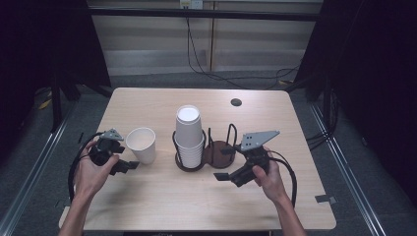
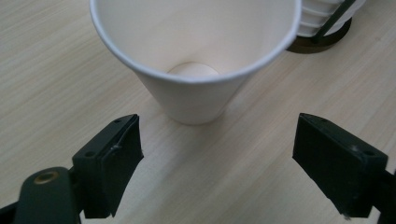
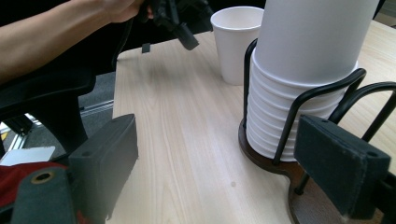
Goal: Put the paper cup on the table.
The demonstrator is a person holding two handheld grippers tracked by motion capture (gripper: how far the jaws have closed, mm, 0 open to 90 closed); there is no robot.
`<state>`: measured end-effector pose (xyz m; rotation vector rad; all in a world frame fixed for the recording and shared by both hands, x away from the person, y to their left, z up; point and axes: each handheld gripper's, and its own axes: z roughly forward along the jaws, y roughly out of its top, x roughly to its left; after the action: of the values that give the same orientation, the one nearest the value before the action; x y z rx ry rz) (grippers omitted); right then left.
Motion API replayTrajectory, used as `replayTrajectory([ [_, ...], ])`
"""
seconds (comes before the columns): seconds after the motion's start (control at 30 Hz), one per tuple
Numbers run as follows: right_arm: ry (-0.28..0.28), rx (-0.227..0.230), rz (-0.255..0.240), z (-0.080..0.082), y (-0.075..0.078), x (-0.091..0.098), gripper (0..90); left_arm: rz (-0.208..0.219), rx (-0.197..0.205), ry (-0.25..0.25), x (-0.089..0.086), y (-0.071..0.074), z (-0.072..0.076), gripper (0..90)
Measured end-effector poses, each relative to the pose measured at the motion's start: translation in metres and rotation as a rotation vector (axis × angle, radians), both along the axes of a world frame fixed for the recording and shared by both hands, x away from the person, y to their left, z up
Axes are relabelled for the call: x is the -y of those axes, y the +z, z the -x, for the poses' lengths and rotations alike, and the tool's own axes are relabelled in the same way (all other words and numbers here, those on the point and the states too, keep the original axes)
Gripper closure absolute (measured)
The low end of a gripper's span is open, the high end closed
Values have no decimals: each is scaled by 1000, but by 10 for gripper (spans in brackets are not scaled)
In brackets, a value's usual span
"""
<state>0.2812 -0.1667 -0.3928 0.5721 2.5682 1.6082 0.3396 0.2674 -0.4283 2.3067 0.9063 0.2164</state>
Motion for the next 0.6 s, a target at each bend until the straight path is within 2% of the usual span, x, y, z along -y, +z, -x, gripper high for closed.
replayTrajectory([
  [0.03, -4, 4, -1, 0, 0, 0, 136, 25, 3, 4, 0, -1, 3, 166],
  [0.17, -14, 4, -5, 1, 0, 1, 136, 86, 58, 21, 4, 1, 18, 167],
  [0.23, -12, 5, -2, 0, -1, 1, 136, 143, 72, 13, 8, 3, 26, 167],
  [0.27, -12, 3, -2, 0, -1, 1, 135, 170, 97, 8, 10, 4, 31, 168],
  [0.3, -15, 2, -3, 0, -1, 1, 135, 200, 104, 14, 12, 5, 34, 167],
  [0.4, -19, 3, -4, 0, -1, 0, 136, 330, 138, 31, 17, 7, 43, 168],
  [0.47, -24, 4, -2, 0, -2, 0, 135, 383, 155, 21, 24, 10, 47, 168],
  [0.53, -25, 6, -2, 1, -2, 0, 136, 384, 180, 0, 32, 13, 51, 167],
  [0.6, -26, 9, -4, 1, -2, 1, 136, 401, 210, -31, 42, 17, 56, 167],
])
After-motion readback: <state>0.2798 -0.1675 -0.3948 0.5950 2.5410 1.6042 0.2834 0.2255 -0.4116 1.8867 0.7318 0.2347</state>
